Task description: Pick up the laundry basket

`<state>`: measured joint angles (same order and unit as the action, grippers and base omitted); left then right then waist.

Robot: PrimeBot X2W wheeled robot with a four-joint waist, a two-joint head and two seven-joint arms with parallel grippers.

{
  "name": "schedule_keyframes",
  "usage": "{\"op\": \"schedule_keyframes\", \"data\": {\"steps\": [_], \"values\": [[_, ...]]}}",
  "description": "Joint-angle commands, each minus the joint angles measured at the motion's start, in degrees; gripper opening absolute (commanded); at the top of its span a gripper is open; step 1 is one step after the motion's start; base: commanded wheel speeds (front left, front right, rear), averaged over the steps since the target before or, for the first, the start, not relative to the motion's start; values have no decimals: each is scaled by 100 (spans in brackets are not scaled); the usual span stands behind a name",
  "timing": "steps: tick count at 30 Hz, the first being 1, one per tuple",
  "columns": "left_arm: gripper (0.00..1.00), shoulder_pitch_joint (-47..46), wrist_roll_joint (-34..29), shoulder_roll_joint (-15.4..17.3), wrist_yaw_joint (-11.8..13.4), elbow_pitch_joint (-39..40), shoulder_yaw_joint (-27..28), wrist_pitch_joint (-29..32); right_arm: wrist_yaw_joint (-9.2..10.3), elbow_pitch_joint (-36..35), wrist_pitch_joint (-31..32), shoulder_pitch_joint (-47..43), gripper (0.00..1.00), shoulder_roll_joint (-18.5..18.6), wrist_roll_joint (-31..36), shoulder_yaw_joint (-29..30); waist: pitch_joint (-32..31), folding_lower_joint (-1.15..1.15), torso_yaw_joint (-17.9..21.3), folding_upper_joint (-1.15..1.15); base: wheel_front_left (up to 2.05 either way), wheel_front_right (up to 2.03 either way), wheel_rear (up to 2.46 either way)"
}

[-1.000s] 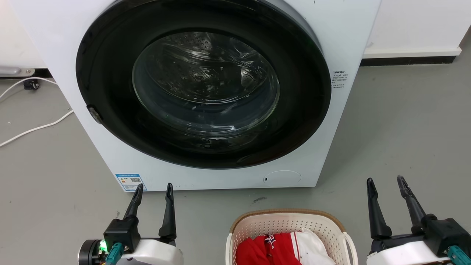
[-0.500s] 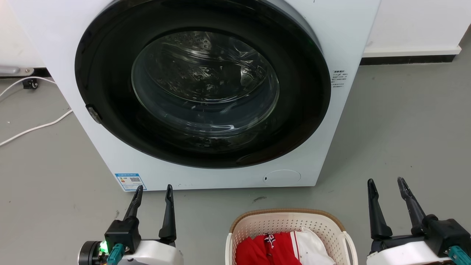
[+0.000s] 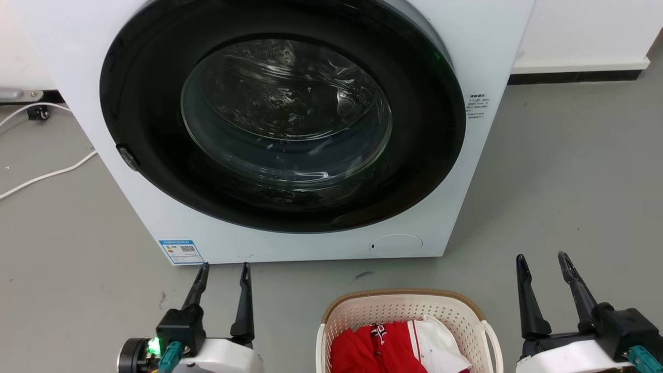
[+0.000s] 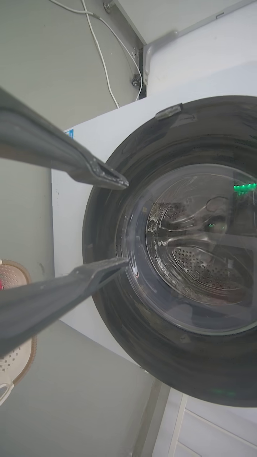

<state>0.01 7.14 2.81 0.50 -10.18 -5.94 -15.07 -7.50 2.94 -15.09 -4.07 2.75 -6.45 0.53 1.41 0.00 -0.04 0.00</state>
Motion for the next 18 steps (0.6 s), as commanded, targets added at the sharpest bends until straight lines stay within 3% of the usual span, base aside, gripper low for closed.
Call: {"op": "schedule_keyframes", "data": {"steps": [1, 9, 18], "values": [[100, -107, -31, 12, -42, -69, -77, -16, 2, 77, -12, 80, 100, 23, 73, 40, 73, 0, 26, 0, 0, 0, 0], [100, -652, 138, 12, -302, -702, -515, -16, 2, 702, -11, 538, 100, 21, 495, 391, 679, 0, 80, 0, 0, 0, 0], [100, -1479, 289, 12, -528, -2132, -974, -15, 3, 1638, -12, 1245, 100, 19, 1055, 724, 1616, 0, 221, 0, 0, 0, 0]]}}
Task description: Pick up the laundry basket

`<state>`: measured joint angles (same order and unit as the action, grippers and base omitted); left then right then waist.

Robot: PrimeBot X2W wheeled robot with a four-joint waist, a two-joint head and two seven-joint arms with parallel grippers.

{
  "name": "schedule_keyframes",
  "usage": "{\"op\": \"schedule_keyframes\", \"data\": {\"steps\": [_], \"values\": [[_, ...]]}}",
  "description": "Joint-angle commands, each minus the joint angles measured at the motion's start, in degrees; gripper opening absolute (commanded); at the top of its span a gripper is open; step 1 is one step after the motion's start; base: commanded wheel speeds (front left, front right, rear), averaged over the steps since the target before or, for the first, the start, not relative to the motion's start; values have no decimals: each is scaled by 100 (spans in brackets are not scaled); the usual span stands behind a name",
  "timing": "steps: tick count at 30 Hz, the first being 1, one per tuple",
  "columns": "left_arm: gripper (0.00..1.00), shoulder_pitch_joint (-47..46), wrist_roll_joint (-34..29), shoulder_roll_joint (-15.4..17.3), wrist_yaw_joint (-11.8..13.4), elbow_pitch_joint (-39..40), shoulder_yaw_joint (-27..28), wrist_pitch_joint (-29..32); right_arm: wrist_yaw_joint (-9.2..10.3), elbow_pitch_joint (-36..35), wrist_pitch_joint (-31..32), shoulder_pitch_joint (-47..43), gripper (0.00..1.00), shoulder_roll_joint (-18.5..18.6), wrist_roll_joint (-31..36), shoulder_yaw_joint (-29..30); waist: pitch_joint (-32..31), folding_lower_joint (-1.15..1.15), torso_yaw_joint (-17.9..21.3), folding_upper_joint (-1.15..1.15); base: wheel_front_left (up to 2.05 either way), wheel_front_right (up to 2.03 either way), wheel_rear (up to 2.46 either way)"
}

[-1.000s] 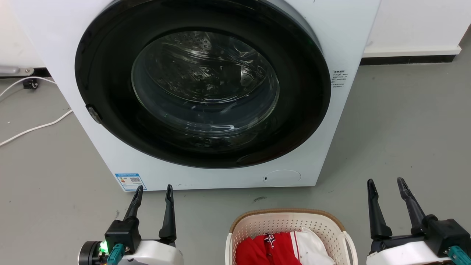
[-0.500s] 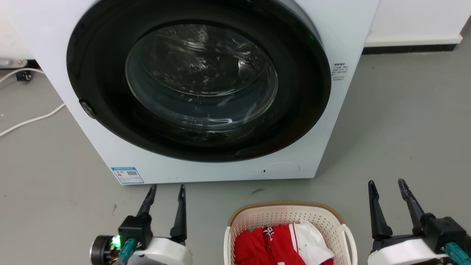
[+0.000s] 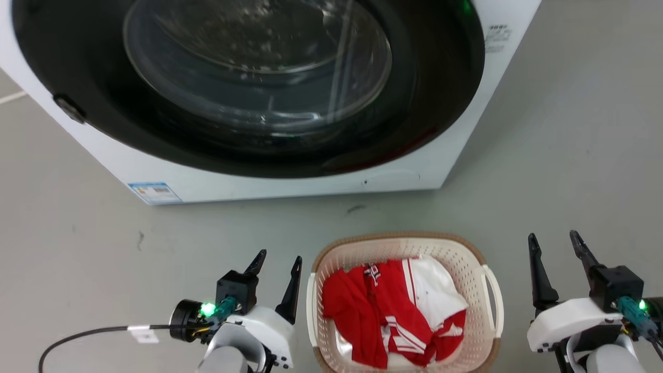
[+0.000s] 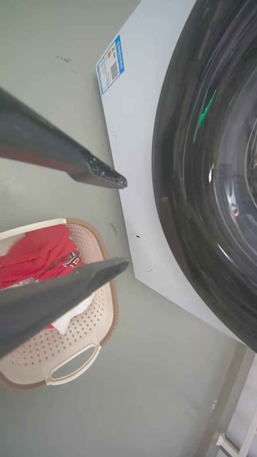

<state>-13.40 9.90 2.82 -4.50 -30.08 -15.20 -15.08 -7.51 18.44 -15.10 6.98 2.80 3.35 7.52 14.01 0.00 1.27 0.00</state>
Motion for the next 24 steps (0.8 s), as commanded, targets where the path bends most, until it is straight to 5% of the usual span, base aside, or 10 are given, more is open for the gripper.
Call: {"op": "schedule_keyframes", "data": {"steps": [1, 24], "values": [[100, -138, 12, 10, -28, -143, -48, -14, 4, 88, -11, 140, 100, 14, 75, 25, 356, 0, 89, 0, 0, 0, 0], [100, -1923, 345, 12, -288, -2810, -729, -14, 4, 2546, -11, 1785, 100, 13, 971, 330, 2518, 0, 259, 0, 0, 0, 0]]}}
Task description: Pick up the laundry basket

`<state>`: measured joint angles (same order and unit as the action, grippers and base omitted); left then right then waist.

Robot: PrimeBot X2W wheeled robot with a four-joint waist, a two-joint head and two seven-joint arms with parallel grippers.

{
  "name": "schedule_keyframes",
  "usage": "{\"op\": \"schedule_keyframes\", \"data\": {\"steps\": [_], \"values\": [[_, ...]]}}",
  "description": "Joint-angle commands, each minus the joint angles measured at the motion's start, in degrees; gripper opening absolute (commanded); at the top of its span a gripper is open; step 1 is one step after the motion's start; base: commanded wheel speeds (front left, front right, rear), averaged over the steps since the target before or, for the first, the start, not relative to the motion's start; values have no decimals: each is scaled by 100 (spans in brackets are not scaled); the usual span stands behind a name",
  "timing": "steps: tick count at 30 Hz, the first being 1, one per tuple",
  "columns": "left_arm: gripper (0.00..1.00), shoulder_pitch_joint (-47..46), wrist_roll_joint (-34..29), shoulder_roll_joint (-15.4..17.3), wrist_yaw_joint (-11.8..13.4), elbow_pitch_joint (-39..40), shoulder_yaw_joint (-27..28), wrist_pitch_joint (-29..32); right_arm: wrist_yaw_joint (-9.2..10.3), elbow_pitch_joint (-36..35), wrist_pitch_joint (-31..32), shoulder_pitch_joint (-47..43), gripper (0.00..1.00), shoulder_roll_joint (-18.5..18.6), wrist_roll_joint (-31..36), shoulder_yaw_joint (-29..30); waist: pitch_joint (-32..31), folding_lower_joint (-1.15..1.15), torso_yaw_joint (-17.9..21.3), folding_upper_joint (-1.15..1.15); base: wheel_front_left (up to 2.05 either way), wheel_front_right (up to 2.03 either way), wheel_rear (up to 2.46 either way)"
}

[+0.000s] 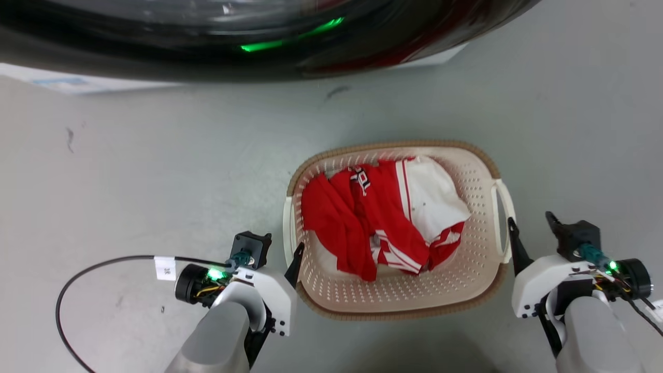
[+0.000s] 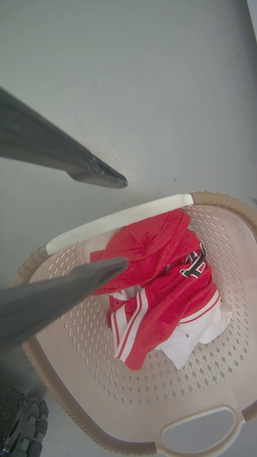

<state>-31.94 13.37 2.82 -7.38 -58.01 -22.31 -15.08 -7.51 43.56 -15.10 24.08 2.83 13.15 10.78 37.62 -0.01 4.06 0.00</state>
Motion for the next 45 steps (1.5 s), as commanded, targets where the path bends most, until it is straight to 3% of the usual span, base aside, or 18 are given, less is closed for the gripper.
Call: {"op": "schedule_keyframes", "data": {"steps": [1, 10, 36, 37, 38, 39, 40, 45], "values": [[100, -138, 9, 8, 0, -61, -56, -15, 4, 143, -11, 153, 100, 10, 28, 5, 221, 1, -27, 0, 0, 0, 0], [100, -452, 221, 10, -5, -339, -345, -14, 4, 993, -11, 689, 100, 11, 315, 172, 598, 1, -91, 0, 0, 0, 0], [100, -932, 396, 54, 0, -481, -706, -14, 4, 1882, -11, 1490, 100, 12, 693, 423, 1187, 1, -155, 0, 0, 0, 0], [80, -946, 400, 55, 0, -486, -724, -13, 4, 1909, -10, 1509, 84, 11, 702, 429, 1201, 1, -153, 0, 0, 0, 0], [48, -954, 408, 55, 0, -496, -743, -13, 4, 1924, -10, 1524, 46, 12, 708, 430, 1214, 1, -151, 0, 0, 0, 0], [25, -959, 421, 55, 1, -507, -765, -13, 4, 1968, -11, 1534, 17, 12, 717, 425, 1228, 1, -148, 0, 0, 0, 0], [0, -968, 429, 57, 1, -519, -789, -13, 4, 2032, -10, 1552, 0, 11, 724, 407, 1240, 1, -144, 0, 0, 0, 0], [0, -1062, 458, 77, 0, -591, -890, 11, 5, 2134, -6, 1694, 0, -14, 648, 327, 1260, 1, -123, 0, 0, 0, 0]]}}
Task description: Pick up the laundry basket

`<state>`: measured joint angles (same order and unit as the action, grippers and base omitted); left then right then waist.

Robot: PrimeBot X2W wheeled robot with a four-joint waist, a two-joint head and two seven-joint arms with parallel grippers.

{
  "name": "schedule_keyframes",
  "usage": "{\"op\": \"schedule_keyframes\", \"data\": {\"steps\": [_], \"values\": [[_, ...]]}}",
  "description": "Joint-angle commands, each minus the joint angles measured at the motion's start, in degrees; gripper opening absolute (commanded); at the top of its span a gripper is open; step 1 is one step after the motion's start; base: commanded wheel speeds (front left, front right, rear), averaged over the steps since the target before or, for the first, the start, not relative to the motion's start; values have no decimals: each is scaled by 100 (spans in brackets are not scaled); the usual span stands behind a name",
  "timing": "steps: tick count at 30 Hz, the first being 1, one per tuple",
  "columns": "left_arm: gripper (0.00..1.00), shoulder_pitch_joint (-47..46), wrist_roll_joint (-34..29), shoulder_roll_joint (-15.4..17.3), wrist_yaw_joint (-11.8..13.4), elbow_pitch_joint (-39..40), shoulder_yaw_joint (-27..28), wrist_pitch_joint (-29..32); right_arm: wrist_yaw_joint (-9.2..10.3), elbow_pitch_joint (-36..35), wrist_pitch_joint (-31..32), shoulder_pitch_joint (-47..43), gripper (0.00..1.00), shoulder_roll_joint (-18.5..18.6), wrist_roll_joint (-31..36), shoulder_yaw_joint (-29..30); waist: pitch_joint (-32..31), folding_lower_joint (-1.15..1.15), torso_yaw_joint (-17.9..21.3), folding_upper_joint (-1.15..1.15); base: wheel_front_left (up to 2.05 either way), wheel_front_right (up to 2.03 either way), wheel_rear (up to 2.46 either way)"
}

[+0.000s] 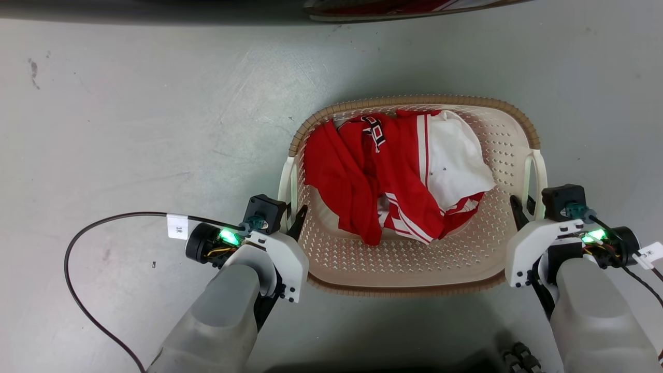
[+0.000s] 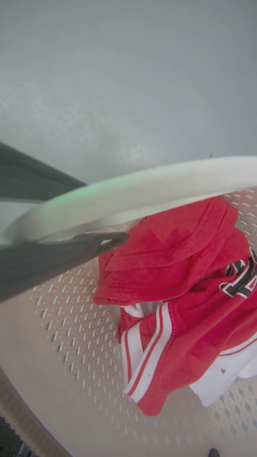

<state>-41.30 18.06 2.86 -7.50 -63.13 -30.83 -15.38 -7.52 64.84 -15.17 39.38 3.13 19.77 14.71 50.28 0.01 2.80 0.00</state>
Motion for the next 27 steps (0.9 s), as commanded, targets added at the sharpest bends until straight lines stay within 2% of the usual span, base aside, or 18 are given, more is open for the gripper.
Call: {"op": "schedule_keyframes", "data": {"steps": [1, 15, 27], "values": [[0, -133, -4, 69, 12, -94, -59, 40, 5, 23, 1, 167, 0, -45, -25, -89, -24, -1, 4, 0, 0, 0, 0], [0, 120, 407, -13, -24, -222, -403, 1, 6, 235, 1, -157, 0, -14, 87, -300, -895, -1, -169, 0, 0, 0, 0], [0, 341, 1391, -35, -26, -390, -1012, 498, 4, 702, 14, -404, 0, -35, -85, -1082, -2157, -1, -409, 0, 0, 0, 0]]}}
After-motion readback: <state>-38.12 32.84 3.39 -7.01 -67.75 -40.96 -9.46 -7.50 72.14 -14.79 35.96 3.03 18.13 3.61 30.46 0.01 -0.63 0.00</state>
